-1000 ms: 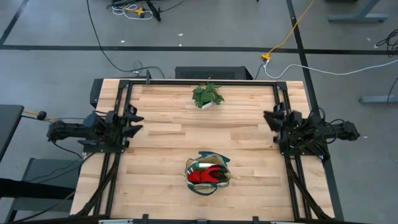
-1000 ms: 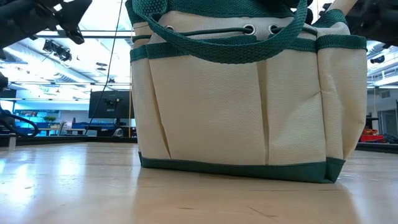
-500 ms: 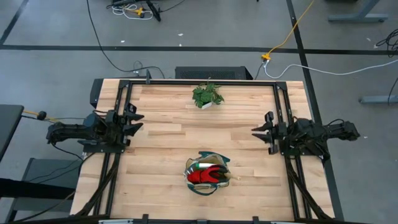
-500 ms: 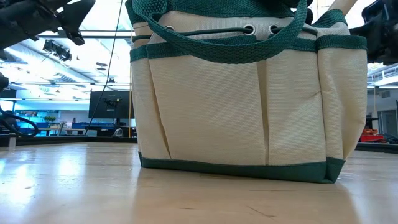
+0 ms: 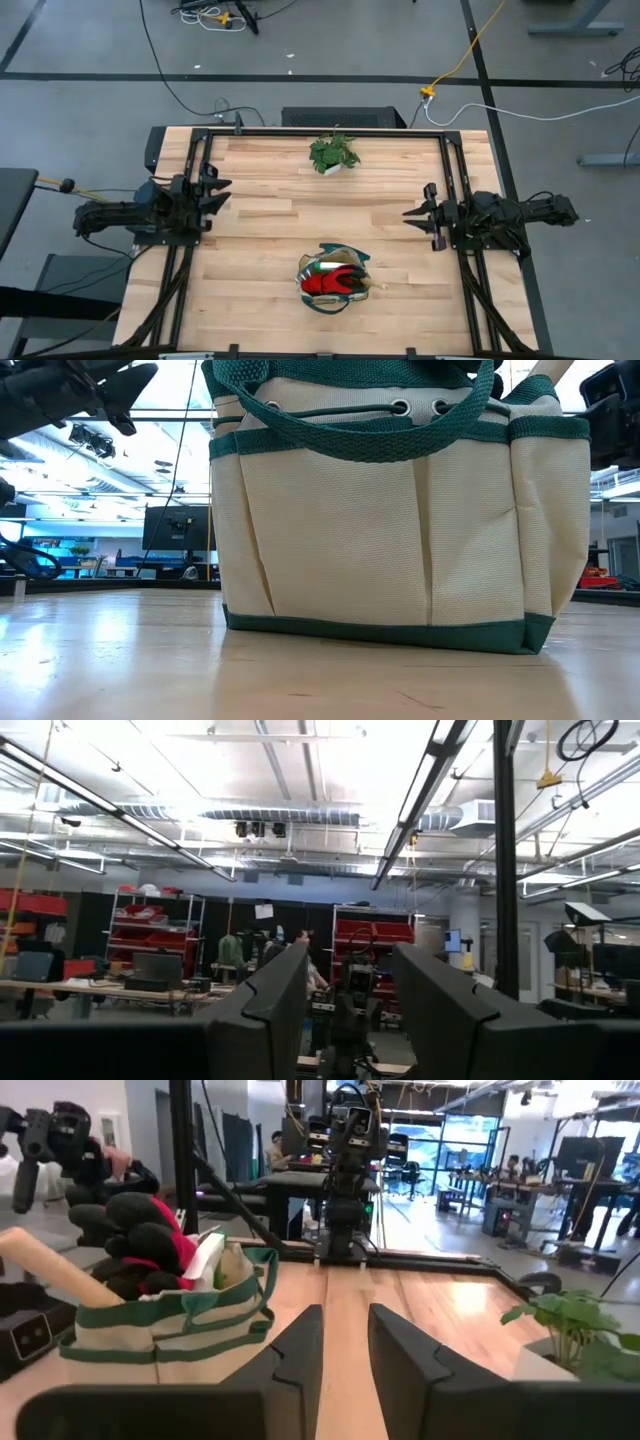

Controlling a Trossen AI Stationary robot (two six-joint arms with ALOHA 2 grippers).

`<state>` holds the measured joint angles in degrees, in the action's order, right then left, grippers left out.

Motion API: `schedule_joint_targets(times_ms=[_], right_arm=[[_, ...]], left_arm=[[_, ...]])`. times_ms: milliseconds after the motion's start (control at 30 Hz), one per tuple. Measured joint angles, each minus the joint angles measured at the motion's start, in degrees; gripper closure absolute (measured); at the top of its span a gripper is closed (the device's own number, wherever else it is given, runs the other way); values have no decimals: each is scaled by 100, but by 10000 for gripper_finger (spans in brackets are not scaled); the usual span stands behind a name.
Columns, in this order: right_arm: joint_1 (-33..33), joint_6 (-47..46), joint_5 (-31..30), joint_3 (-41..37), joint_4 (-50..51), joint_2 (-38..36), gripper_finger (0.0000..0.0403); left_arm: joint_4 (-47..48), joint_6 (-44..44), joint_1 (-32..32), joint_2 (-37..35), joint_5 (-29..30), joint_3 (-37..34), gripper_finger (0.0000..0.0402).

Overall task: Pick & Place Garden tools in Gardening bag
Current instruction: Return to home position

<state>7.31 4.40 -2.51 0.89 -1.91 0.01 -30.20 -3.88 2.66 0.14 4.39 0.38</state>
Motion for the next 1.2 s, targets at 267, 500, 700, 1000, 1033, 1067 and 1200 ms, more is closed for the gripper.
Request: schedule_joint_targets(times_ms=[267,500,700,1000,1033,1067,1200], right_arm=[[0,-93,-1,0,-2,0,319],[0,-92,-1,0,-4,0,319],[0,-92,-1,0,-5,0,319],[0,-91,-5,0,-9,0,319],[1,-91,-5,1,-9,0,319],[2,-91,-5,0,-9,0,319],[1,-89,-5,0,-9,1,319]], left_arm=[[22,-15,168,-2,0,0,248],[1576,-182,163,-4,-213,0,248],[2767,279,153,-4,-965,0,248],[2890,761,-111,-4,-696,2,248],[2905,761,-121,-4,-637,2,248],[2915,761,-125,-4,-586,4,248],[2931,756,-152,-4,-555,3,248]])
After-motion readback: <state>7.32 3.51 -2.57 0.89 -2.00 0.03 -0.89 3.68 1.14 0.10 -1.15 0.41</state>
